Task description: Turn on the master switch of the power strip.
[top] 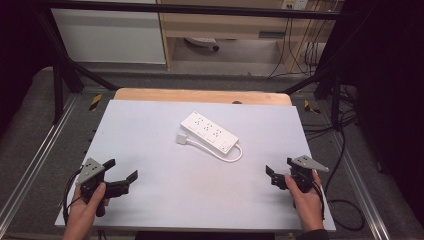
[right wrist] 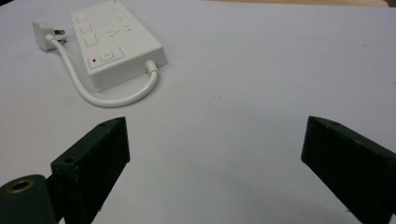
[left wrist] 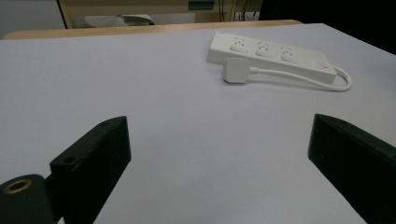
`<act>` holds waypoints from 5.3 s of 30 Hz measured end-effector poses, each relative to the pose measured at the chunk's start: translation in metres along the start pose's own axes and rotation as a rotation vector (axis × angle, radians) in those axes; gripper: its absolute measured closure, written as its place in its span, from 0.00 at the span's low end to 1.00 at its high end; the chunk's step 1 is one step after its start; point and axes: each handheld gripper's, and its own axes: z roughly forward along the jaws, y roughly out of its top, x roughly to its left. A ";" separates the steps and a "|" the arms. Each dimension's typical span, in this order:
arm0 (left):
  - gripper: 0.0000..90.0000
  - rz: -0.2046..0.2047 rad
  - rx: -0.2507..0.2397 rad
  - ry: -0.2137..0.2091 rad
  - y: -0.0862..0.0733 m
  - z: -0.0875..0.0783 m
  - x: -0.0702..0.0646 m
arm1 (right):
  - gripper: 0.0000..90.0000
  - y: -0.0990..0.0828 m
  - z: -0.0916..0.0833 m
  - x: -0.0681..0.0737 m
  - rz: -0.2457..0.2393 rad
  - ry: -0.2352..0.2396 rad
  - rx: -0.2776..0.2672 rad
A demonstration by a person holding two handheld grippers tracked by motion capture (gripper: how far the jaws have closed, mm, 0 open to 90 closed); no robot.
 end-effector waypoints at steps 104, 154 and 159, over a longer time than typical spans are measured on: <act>0.06 0.016 0.014 -0.018 -0.002 0.002 -0.002 | 0.94 0.112 0.073 0.023 -0.074 0.089 -0.177; 0.06 0.019 0.006 -0.016 -0.001 0.001 0.000 | 1.00 0.107 0.127 0.039 -0.104 0.100 -0.051; 0.06 0.020 0.005 -0.018 0.000 0.001 -0.001 | 1.00 0.105 0.130 0.041 -0.107 0.105 -0.036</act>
